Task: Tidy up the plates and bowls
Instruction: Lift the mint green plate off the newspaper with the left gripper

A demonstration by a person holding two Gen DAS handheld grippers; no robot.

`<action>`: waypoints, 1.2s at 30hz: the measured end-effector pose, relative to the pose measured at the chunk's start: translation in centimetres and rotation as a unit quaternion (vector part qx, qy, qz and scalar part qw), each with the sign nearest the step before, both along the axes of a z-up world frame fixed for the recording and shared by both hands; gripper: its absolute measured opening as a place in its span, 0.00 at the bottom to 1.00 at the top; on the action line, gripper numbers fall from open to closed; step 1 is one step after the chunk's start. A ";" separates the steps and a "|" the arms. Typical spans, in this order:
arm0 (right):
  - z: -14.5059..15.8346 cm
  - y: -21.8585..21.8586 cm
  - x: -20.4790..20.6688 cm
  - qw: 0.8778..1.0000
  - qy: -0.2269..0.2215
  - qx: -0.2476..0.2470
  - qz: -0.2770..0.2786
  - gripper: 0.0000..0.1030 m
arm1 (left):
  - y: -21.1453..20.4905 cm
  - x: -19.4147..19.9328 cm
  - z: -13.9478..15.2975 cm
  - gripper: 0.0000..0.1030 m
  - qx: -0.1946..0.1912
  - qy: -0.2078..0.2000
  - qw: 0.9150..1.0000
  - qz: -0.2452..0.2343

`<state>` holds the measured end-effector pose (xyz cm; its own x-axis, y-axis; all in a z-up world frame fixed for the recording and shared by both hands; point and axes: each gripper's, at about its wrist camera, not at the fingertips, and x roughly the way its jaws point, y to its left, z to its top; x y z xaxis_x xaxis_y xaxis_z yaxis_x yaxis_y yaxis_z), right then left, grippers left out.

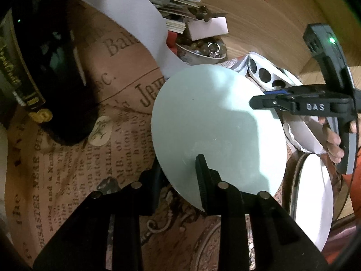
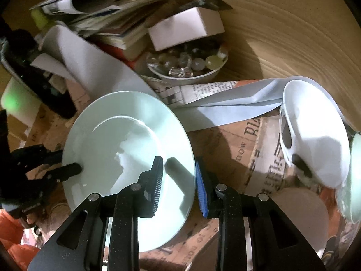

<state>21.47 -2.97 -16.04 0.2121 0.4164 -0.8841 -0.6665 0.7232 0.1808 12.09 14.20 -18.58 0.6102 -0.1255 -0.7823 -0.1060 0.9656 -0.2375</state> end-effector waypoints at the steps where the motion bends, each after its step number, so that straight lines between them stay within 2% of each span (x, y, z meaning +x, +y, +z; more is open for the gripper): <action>1: 0.0 0.0 -0.4 1.000 -0.001 0.000 0.003 0.25 | 0.1 -0.2 0.0 0.28 0.003 -0.001 1.000 0.001; 6: 0.0 1.1 -3.2 1.000 -0.010 -0.014 0.020 0.25 | 1.1 -1.2 0.0 0.28 0.004 0.001 1.000 0.009; 14: -0.9 1.7 -6.7 1.000 -0.015 -0.011 0.024 0.24 | 2.1 -3.1 -0.1 0.28 0.003 0.008 1.000 0.011; 15: -0.9 1.9 -7.0 0.999 -0.019 -0.009 0.029 0.22 | 2.0 -3.4 -0.1 0.28 0.004 0.007 1.000 0.011; 16: -1.1 1.6 -7.7 0.999 -0.012 -0.002 0.038 0.14 | 2.0 -3.7 -0.1 0.28 0.007 0.009 1.000 0.009; 17: -1.1 1.8 -8.2 0.999 0.001 0.005 0.047 0.13 | 1.9 -4.0 0.0 0.28 0.011 0.010 1.000 0.007; 21: -1.0 3.3 -10.8 0.997 -0.034 -0.015 0.066 0.13 | 1.8 -5.1 0.0 0.31 0.015 0.010 1.000 0.003; 24: -1.2 3.6 -11.8 0.998 -0.034 -0.014 0.051 0.13 | 2.0 -5.6 0.1 0.32 0.004 0.009 1.000 0.005; 29: -2.1 2.8 -11.5 0.999 -0.031 -0.021 0.019 0.17 | 2.2 -5.8 0.1 0.32 -0.004 0.007 1.000 0.007; 32: -2.0 2.6 -10.6 0.999 -0.033 -0.023 0.014 0.18 | 2.2 -6.0 0.1 0.32 -0.012 0.006 1.000 0.005; 34: -2.2 2.6 -9.9 0.999 -0.041 -0.028 0.015 0.24 | 2.1 -6.2 0.1 0.32 -0.012 0.005 1.000 0.002; 36: -2.2 3.1 -10.0 0.998 -0.043 -0.035 0.015 0.25 | 2.1 -6.4 0.1 0.32 -0.014 0.005 1.000 0.001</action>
<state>11.45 0.14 -18.25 0.2766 0.3619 -0.8903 -0.6991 0.7114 0.0720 5.72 16.26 -18.44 0.6025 -0.1463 -0.7846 -0.1097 0.9585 -0.2630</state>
